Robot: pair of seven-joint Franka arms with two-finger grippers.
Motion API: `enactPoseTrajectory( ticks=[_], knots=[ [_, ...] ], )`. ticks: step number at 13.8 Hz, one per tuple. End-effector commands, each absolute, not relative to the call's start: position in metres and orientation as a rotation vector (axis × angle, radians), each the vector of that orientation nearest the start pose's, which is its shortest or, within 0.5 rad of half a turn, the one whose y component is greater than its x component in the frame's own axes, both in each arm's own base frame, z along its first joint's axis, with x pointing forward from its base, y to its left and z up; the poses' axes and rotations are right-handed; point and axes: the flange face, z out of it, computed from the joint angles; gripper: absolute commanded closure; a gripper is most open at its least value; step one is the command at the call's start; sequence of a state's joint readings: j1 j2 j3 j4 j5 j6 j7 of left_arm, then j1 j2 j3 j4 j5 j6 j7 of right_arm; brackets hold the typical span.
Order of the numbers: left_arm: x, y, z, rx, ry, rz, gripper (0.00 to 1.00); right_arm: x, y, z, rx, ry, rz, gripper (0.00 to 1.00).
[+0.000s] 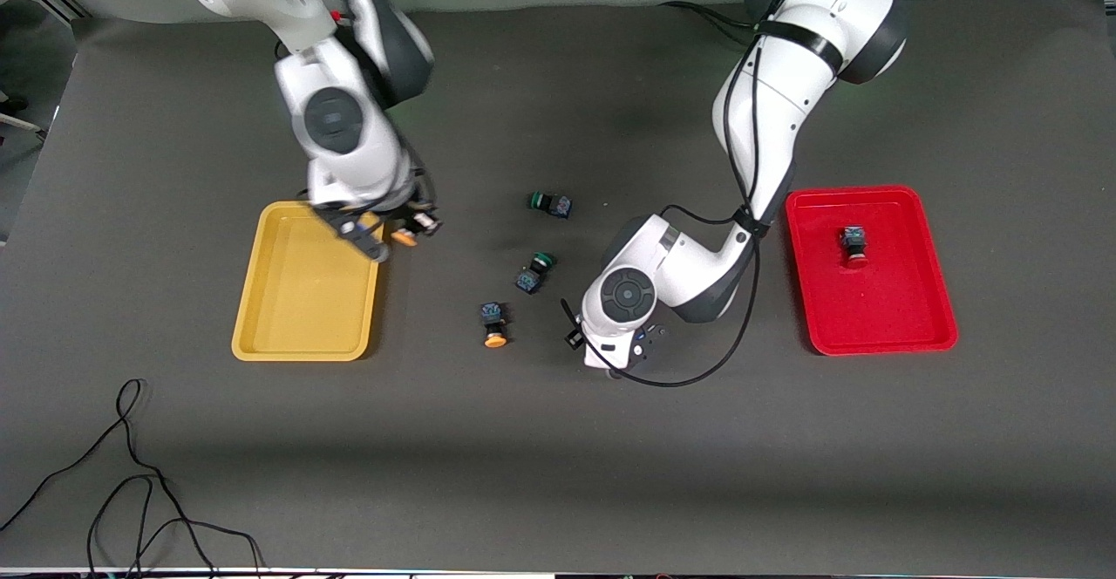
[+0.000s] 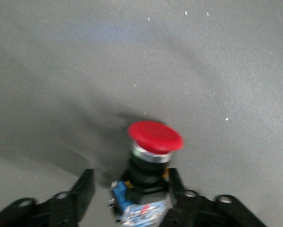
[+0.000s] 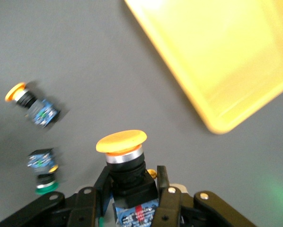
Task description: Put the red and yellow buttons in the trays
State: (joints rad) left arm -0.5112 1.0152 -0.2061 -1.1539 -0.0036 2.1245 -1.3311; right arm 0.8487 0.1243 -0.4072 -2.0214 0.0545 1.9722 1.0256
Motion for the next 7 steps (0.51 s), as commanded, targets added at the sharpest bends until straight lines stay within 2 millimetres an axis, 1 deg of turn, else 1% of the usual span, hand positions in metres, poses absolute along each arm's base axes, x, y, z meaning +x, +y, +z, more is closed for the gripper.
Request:
enactPoseTrajectory(
  ticks=[1, 2, 3, 4, 5, 6, 7],
  knots=[
    [0.608, -0.467, 0.188, -3.009, -1.089, 0.219, 1.00, 0.522, 0.157, 0.392, -3.125, 0.666, 0.286, 0.91],
    [0.609, -0.464, 0.198, -2.998, -1.087, 0.229, 1.00, 0.526, 0.118, 0.390, -3.128, 0.548, 0.309, 0.91],
    [0.611, -0.457, 0.211, -2.967, -1.070, 0.250, 1.00, 0.528, 0.084, 0.386, -3.125, 0.454, 0.321, 0.91],
    [0.616, -0.444, 0.230, -2.937, -1.050, 0.276, 1.00, 0.526, 0.053, 0.378, -3.121, 0.383, 0.335, 0.91],
    [0.619, -0.430, 0.250, -2.927, -0.981, 0.304, 1.00, 0.522, 0.024, 0.364, -3.118, 0.305, 0.323, 0.91],
    [0.620, -0.413, 0.277, -2.920, -0.877, 0.331, 1.00, 0.512, -0.001, 0.342, -3.117, 0.235, 0.307, 0.91],
    [0.620, -0.385, 0.294, -2.879, -0.776, 0.394, 1.00, 0.502, -0.014, 0.319, -3.124, 0.211, 0.261, 0.91]
  ],
)
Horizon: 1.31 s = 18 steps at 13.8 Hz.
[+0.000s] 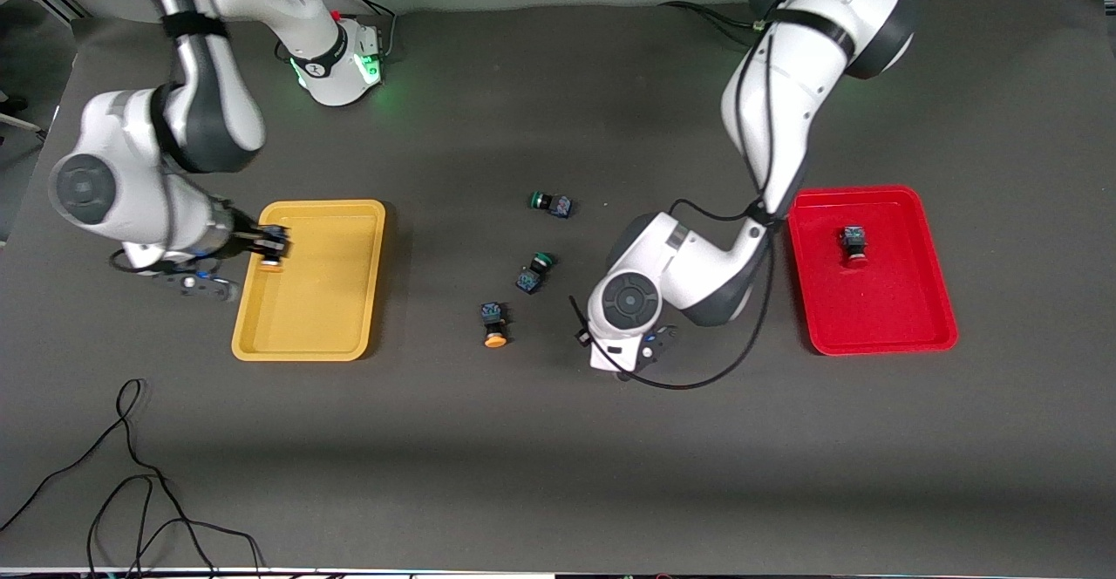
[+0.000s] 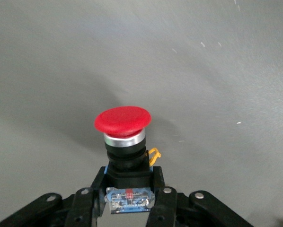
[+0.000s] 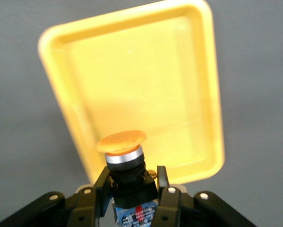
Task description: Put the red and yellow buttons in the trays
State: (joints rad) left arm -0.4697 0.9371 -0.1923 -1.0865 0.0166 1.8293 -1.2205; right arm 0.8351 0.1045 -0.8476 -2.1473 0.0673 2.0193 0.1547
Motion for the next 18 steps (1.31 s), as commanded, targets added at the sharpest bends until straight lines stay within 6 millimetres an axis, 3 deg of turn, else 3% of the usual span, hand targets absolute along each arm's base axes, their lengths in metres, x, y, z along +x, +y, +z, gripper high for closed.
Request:
enactPoseTrajectory(
  ticks=[1, 2, 5, 8, 12, 13, 14, 16, 17, 18],
  knots=[
    [0.621, -0.349, 0.311, -2.853, -0.677, 0.429, 1.00, 0.493, -0.017, 0.297, -3.138, 0.220, 0.221, 0.91],
    [0.616, -0.311, 0.325, -2.848, -0.583, 0.451, 1.00, 0.487, -0.019, 0.278, -3.162, 0.228, 0.182, 0.91],
    [0.594, -0.195, 0.328, -2.850, -0.319, 0.458, 1.00, 0.475, -0.024, 0.237, -3.243, 0.187, 0.073, 0.91],
    [0.582, -0.083, 0.295, -2.890, -0.133, 0.436, 1.00, 0.476, -0.033, 0.213, -3.205, 0.135, 0.067, 0.91],
    [0.570, 0.019, 0.255, -2.941, 0.005, 0.414, 1.00, 0.482, -0.027, 0.204, -3.146, 0.096, 0.084, 0.90],
    [0.564, 0.039, 0.245, -2.957, 0.015, 0.400, 1.00, 0.487, -0.025, 0.207, -3.133, 0.108, 0.087, 0.60],
    [0.559, 0.050, 0.237, -2.973, 0.023, 0.381, 1.00, 0.494, -0.021, 0.213, -3.112, 0.109, 0.107, 0.02],
    [0.555, 0.070, 0.229, -2.981, 0.021, 0.355, 1.00, 0.513, -0.013, 0.236, -3.050, 0.113, 0.176, 0.00],
    [0.554, 0.073, 0.226, -2.981, 0.021, 0.358, 1.00, 0.528, -0.009, 0.256, -3.028, 0.140, 0.228, 0.00],
    [0.554, 0.072, 0.225, -2.981, 0.021, 0.362, 0.77, 0.546, -0.008, 0.286, -3.049, 0.164, 0.277, 0.00]
  ],
)
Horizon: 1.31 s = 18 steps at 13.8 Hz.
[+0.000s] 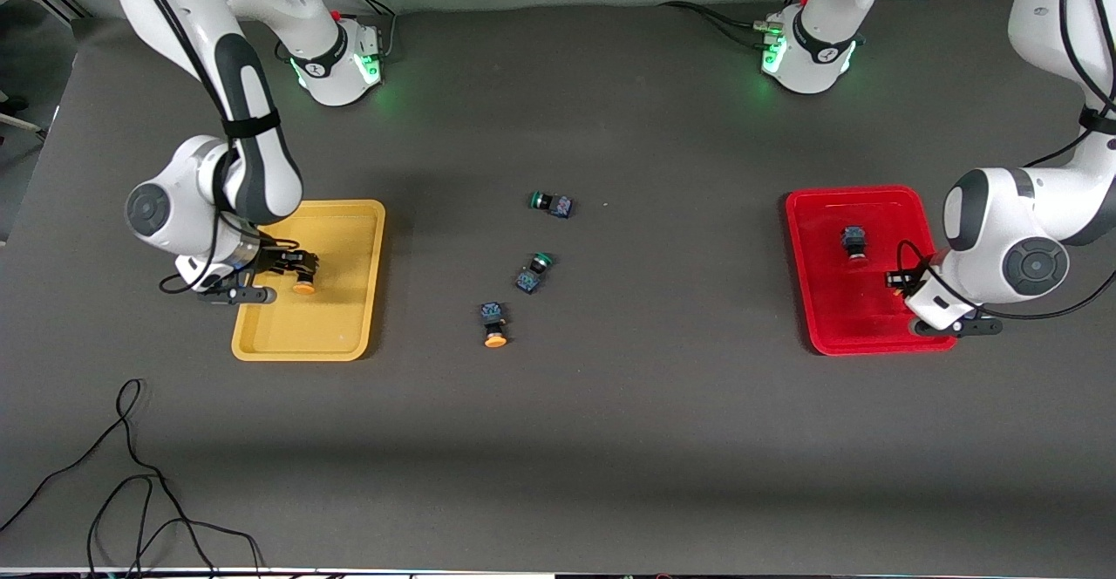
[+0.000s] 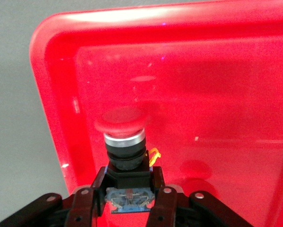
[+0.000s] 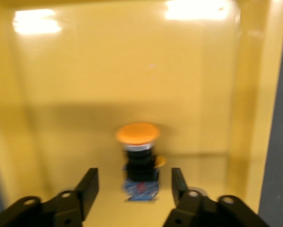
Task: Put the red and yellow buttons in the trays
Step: 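Release both buttons into their trays and lift both grippers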
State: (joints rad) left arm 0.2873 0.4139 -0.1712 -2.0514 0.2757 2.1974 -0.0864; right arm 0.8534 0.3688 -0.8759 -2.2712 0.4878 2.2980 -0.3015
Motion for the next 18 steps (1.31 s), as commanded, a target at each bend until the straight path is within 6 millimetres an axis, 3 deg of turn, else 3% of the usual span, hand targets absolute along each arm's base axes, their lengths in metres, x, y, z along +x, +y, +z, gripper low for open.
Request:
enactPoseTrajectory(
  ticks=[1, 2, 3, 4, 7, 9, 12, 14, 16, 18],
  knots=[
    [0.554, 0.071, 0.228, -2.978, 0.015, 0.363, 0.09, 0.563, 0.000, 0.318, -3.084, 0.200, 0.339, 0.00],
    [0.555, 0.072, 0.235, -2.975, 0.007, 0.361, 0.00, 0.578, 0.016, 0.352, -3.103, 0.254, 0.384, 0.00],
    [0.555, 0.069, 0.244, -2.966, 0.000, 0.359, 0.00, 0.587, 0.036, 0.376, -3.104, 0.290, 0.394, 0.00],
    [0.555, 0.064, 0.256, -2.962, -0.006, 0.368, 0.00, 0.592, 0.070, 0.391, -3.117, 0.311, 0.367, 0.00],
    [0.553, 0.026, 0.326, -2.919, -0.028, 0.281, 0.00, 0.598, 0.178, 0.405, -3.134, 0.347, 0.241, 0.00],
    [0.546, 0.006, 0.389, -2.912, -0.037, 0.202, 0.00, 0.602, 0.225, 0.400, -3.093, 0.351, 0.176, 0.00],
    [0.534, -0.007, 0.480, -2.993, -0.040, 0.092, 0.00, 0.608, 0.274, 0.349, -3.026, 0.344, 0.071, 0.00],
    [0.538, -0.012, 0.533, -3.057, 0.000, 0.034, 0.00, 0.595, 0.313, 0.334, -3.007, 0.239, 0.030, 0.00],
    [0.543, -0.015, 0.566, -3.058, 0.007, 0.004, 0.00, 0.586, 0.341, 0.318, -3.015, 0.088, -0.042, 0.00],
    [0.545, -0.014, 0.578, -3.056, 0.011, -0.023, 0.00, 0.581, 0.338, 0.281, -3.048, -0.021, -0.152, 0.00]
  ],
)
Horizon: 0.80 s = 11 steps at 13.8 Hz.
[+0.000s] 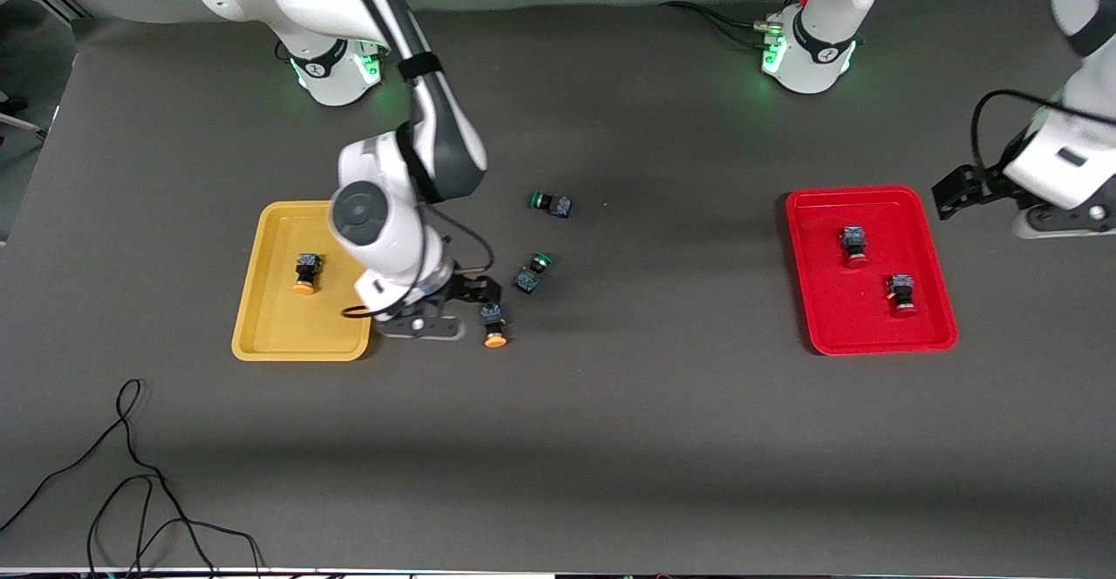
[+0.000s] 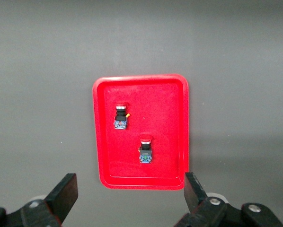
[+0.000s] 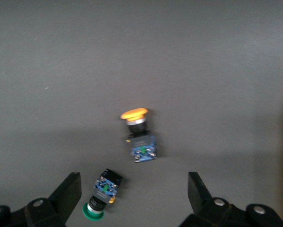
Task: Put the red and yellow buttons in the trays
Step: 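Grasp the second yellow button with the right gripper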
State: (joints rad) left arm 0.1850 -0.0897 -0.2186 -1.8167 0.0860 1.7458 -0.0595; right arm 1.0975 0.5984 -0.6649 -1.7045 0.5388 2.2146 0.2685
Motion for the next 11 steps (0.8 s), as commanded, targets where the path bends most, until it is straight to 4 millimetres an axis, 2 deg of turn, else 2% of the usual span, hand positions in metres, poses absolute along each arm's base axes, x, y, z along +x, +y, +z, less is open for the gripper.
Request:
enactPoseTrajectory(
  ticks=[1, 2, 4, 5, 6, 7, 8, 9, 10, 11],
  knots=[
    [0.546, -0.015, 0.583, -3.054, 0.032, -0.037, 0.00, 0.574, 0.342, 0.254, -3.057, -0.084, -0.219, 0.00],
    [0.546, -0.016, 0.585, -3.054, 0.036, -0.042, 0.00, 0.570, 0.345, 0.226, -3.066, -0.097, -0.259, 0.00],
    [0.547, -0.017, 0.581, -3.055, 0.043, -0.021, 0.00, 0.566, 0.344, 0.189, -3.093, -0.078, -0.263, 0.00],
    [0.546, -0.016, 0.581, -3.055, 0.039, 0.000, 0.00, 0.565, 0.346, 0.183, -3.074, -0.061, -0.269, 0.00],
    [0.548, -0.023, 0.583, -3.056, 0.055, -0.001, 0.00, 0.561, 0.349, 0.176, -3.068, -0.054, -0.255, 0.00],
    [0.549, -0.040, 0.583, -3.054, 0.088, 0.000, 0.00, 0.562, 0.346, 0.173, -3.074, -0.050, -0.251, 0.19],
    [0.550, -0.045, 0.580, -3.054, 0.096, 0.011, 0.00, 0.562, 0.346, 0.174, -3.073, -0.048, -0.249, 0.48],
    [0.549, -0.045, 0.579, -3.054, 0.091, 0.022, 0.00, 0.563, 0.348, 0.175, -3.069, -0.046, -0.243, 0.72],
    [0.549, -0.043, 0.578, -3.051, 0.091, 0.033, 0.00, 0.563, 0.349, 0.177, -3.066, -0.043, -0.245, 0.86],
    [0.550, -0.041, 0.576, -3.050, 0.084, 0.038, 0.00, 0.565, 0.348, 0.181, -3.061, -0.039, -0.244, 0.96]
  ],
)
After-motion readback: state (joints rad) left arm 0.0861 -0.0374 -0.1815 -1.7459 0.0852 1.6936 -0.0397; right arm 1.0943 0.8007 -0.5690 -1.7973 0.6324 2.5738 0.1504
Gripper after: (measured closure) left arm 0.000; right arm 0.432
